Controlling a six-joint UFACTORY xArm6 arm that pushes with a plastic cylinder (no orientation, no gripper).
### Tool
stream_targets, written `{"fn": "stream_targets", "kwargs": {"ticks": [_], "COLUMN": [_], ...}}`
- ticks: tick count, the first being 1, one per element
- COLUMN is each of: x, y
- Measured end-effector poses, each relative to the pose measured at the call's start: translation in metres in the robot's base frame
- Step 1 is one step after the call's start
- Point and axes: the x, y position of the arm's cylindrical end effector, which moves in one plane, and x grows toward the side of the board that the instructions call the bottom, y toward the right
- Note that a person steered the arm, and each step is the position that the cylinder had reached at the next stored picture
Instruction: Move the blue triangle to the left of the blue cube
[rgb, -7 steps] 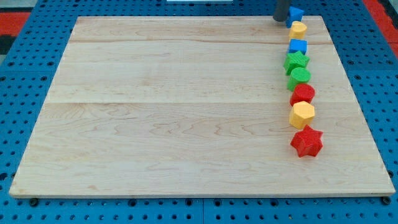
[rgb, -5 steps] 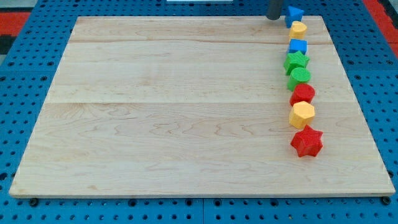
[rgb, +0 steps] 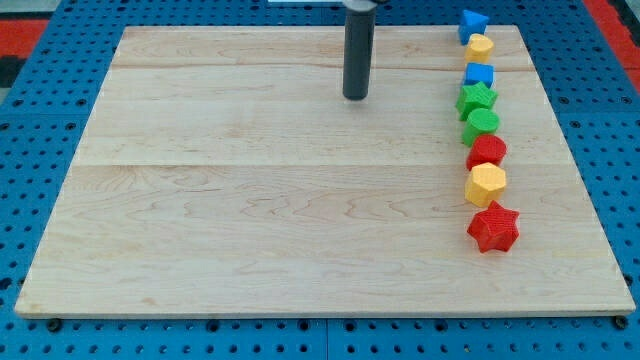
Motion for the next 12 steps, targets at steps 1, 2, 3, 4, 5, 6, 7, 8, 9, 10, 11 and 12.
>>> {"fn": "stream_targets", "kwargs": {"ticks": [1,2,3,4,5,6,7,8,9,10,11,12], "x": [0.062,0.124,0.181,0.228,0.266,0.267,0.266,0.265,0.265,0.251,0.199,0.151], "y": [-0.021,-0.032,-0.029,0.002,0.035,0.037,0.057,0.099,0.153,0.218,0.257,0.264]}}
